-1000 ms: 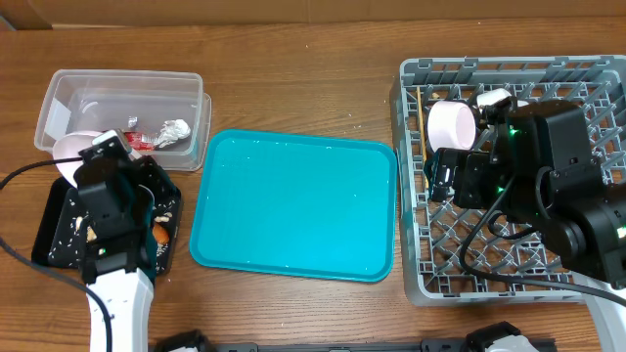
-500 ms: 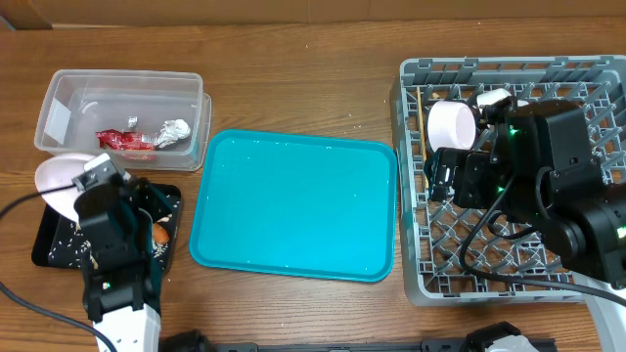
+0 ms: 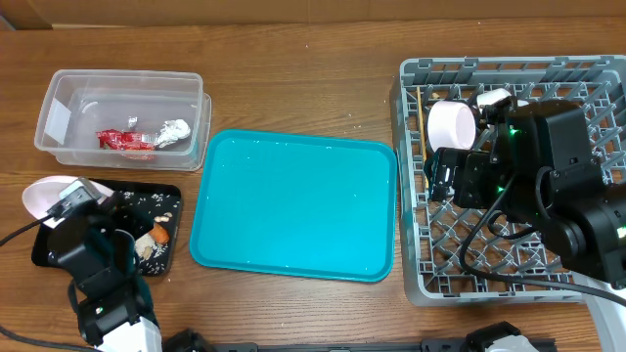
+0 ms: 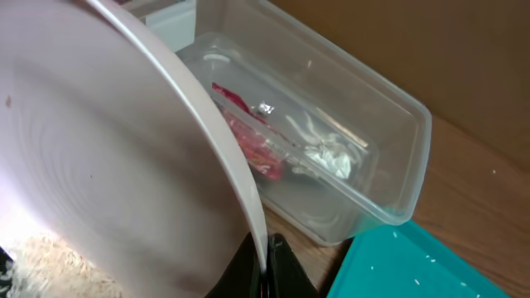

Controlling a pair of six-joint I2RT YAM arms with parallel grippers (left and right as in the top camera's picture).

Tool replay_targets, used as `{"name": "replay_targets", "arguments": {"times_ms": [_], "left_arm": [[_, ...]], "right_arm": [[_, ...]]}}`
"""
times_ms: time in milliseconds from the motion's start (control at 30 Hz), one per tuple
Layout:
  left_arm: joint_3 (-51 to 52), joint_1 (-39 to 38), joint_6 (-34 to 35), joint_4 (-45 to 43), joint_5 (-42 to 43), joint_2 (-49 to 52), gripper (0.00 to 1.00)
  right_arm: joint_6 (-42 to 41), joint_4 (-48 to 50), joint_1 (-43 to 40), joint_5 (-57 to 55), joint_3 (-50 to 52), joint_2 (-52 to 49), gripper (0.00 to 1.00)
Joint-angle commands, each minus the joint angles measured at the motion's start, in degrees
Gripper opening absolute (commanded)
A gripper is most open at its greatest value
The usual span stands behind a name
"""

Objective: Sort waste into correct bins and load items into the dishwasher
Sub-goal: 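Tilt the plate with left gripper to dump scraps onto black tray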

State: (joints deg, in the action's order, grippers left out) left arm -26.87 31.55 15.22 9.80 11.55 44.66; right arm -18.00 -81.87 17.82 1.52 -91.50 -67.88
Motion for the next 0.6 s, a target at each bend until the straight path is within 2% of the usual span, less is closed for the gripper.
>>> {"name": "replay_targets", "arguments": {"times_ms": [0, 167, 267, 567], "left_arm": [[0.6, 2.2, -2.8, -2.5, 8.9, -0.6, 0.04], [0.6, 2.3, -5.6, -3.2, 13.0, -0.5, 0.04], [0.6, 2.3, -5.8, -5.0, 16.2, -0.5, 0.04], [0.6, 2.3, -4.7, -6.5, 18.7, -0.6, 0.04]], "right_arm": [[0.0, 0.3, 0.1, 0.1, -0.5, 0.1, 1.0], [0.0, 0.3, 0.1, 0.1, -0.5, 0.1, 1.0], [0.0, 0.3, 0.1, 0.1, -0.5, 0.1, 1.0], [0.0, 0.3, 0.1, 0.1, -0.5, 0.1, 1.0]]}}
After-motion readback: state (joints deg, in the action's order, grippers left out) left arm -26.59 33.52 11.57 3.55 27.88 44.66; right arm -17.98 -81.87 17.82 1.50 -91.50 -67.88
